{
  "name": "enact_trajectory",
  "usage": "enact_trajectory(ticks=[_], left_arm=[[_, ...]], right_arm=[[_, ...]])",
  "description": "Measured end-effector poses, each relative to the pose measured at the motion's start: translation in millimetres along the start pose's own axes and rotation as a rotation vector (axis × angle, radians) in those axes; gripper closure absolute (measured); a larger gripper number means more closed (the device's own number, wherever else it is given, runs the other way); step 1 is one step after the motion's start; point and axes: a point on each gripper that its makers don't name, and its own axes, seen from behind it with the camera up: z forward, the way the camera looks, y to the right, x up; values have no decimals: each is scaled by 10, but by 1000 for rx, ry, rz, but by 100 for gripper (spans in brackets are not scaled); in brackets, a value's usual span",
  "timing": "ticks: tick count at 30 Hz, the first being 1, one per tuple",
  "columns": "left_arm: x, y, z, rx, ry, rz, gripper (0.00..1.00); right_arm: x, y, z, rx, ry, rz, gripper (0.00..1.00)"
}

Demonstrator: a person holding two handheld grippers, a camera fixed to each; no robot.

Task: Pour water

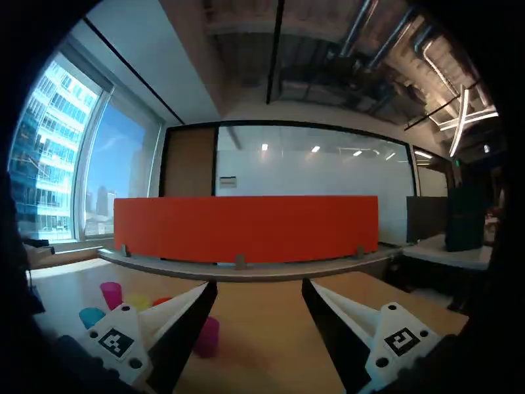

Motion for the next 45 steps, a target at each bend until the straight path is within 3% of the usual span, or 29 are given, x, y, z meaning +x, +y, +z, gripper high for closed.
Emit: enact_trajectory(ticks=[14, 23, 30, 36, 45], left_arm=[[-176, -110, 49, 93, 25, 6, 1], [-322, -99, 85, 97, 29, 4, 1], [-486, -148, 95, 109, 3, 15, 1], [-539, -195, 88, 111, 1, -4, 1], [-592, -165, 103, 94, -17, -31, 1]], right_arm=[[35, 74, -31, 10, -19, 88, 0], [169, 220, -79, -36, -9, 80, 1], [163, 125, -59, -26, -17, 74, 1], [121, 24, -11, -13, -31, 67, 1], [139, -67, 25, 0, -31, 63, 1]])
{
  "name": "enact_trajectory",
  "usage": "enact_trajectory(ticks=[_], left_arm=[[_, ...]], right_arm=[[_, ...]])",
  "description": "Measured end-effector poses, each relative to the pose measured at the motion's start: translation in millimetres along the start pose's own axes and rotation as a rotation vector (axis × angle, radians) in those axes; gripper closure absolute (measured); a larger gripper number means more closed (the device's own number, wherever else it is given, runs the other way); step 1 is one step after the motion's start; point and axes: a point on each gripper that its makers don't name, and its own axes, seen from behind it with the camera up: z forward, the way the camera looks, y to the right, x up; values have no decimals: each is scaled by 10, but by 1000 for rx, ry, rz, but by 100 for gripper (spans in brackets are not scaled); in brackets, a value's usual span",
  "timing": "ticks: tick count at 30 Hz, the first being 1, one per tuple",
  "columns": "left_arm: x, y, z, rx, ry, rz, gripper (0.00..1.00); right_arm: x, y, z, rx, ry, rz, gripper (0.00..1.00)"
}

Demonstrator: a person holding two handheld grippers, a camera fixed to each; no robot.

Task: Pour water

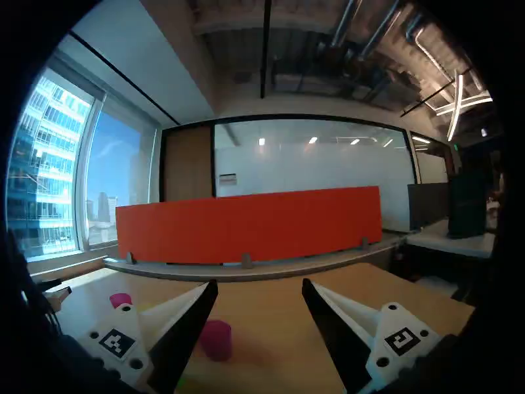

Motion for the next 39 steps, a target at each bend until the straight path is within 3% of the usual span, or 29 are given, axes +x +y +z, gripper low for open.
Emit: enact_trajectory(ticks=[20, 33, 39], left_arm=[[-63, 17, 11, -5, -20, 2, 1], [-51, 22, 8, -4, -20, 3, 1], [-53, 25, 8, -4, -20, 3, 1]], right_arm=[[18, -1, -69, 2, 8, -7, 1], [-106, 166, -40, -49, 25, -88, 1], [-197, 167, -21, -37, 42, -113, 1]])
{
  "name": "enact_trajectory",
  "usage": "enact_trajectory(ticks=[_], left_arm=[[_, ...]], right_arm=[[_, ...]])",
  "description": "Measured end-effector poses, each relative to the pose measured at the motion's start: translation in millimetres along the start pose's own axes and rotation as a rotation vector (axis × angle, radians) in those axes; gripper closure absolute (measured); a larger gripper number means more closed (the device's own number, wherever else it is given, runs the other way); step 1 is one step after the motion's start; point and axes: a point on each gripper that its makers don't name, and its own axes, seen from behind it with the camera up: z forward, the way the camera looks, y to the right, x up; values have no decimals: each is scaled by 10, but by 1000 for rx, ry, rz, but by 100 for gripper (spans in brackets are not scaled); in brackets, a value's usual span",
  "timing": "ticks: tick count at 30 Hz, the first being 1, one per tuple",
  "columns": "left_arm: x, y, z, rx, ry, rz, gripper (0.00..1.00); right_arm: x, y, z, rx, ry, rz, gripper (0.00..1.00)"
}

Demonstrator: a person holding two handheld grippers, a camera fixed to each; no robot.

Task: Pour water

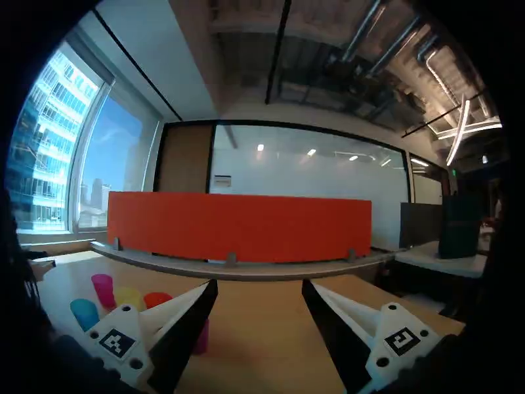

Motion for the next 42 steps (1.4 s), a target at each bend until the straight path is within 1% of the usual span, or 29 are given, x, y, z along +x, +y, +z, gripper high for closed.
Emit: enact_trajectory(ticks=[5, 12, 21, 32, 42], left_arm=[[-4, 1, 2, 0, 0, 0, 1], [-1, 3, 2, 0, 0, 0, 1], [-4, 0, 2, 0, 0, 0, 1], [-2, 1, -1, 0, 0, 0, 1], [-3, 4, 2, 0, 0, 0, 1]], right_arm=[[-118, 5, 30, 17, 10, 20, 1], [-372, 30, 88, 31, -9, 54, 1], [-572, 97, 158, 31, -25, 42, 1], [-713, 79, 160, 36, -57, 57, 1], [-827, 65, 172, 39, -86, 50, 1]])
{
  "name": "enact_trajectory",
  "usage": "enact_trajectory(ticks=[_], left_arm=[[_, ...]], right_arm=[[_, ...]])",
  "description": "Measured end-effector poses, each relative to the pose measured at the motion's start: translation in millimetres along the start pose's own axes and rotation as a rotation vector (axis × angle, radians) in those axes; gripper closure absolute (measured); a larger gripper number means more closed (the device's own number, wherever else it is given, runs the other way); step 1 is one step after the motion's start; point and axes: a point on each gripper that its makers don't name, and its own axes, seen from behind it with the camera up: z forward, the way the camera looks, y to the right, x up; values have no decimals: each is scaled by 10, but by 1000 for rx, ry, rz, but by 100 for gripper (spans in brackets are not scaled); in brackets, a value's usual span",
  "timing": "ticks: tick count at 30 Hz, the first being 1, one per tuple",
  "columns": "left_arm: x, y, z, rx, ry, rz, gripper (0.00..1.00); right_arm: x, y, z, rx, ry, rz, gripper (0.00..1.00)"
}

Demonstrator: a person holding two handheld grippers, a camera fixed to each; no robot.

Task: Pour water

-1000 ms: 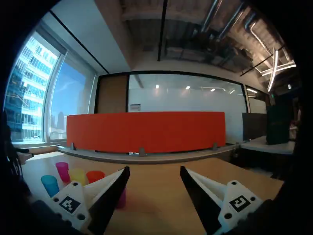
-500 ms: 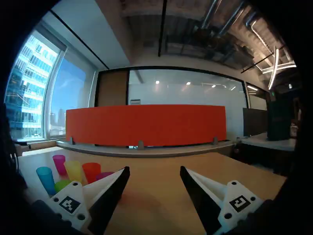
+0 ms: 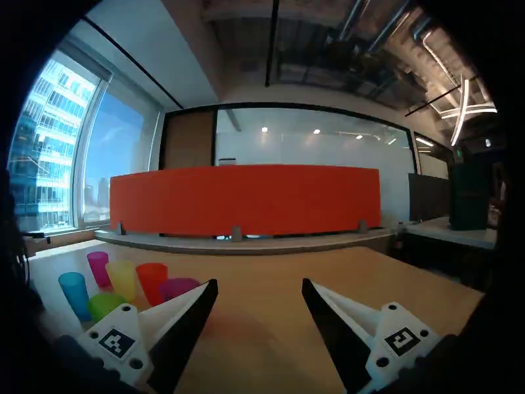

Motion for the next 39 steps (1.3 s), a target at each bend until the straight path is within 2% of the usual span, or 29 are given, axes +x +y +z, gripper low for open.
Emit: enact_trajectory(ticks=[39], left_arm=[[-4, -9, -1, 0, 0, 0, 1]], right_arm=[[-38, 19, 30, -9, -11, -15, 1]])
